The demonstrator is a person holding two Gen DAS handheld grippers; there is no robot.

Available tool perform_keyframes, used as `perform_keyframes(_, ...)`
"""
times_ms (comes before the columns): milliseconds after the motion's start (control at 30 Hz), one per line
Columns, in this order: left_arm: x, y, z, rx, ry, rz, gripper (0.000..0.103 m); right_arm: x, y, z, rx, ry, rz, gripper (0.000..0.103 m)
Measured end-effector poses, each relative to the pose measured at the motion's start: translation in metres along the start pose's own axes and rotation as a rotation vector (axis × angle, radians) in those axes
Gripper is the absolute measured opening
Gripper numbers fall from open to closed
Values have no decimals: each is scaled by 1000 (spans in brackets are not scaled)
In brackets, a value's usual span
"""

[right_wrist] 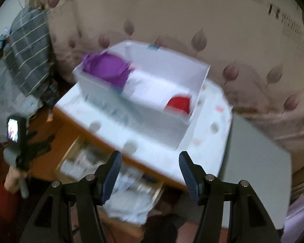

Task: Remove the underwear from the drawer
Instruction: 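Move the right gripper back down into the open drawer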

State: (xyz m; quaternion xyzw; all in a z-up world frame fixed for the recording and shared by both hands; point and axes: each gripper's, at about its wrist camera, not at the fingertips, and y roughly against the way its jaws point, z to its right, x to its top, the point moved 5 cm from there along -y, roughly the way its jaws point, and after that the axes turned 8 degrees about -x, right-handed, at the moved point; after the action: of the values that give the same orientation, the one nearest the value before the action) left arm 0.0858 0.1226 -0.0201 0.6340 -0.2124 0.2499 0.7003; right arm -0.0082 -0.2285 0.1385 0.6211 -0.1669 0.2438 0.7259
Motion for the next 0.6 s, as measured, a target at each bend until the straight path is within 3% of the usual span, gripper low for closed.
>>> perform_keyframes(167,-1,-2,0,-3,4,-10,88,-60,-61,-32,63,38,-166,60)
perform_keyframes(267,-1,-2,1,-12,6,-16,88,-81,-98,-47,75,50,-219,60)
perform_keyframes(467,-1,-1,1,-12,2,-9,88,-95,-158,-62,83,38,-250,60)
perform_keyframes(600,0,-1,-1,-15,19,-14,88,-99,-187,-74,43,85,-261,60)
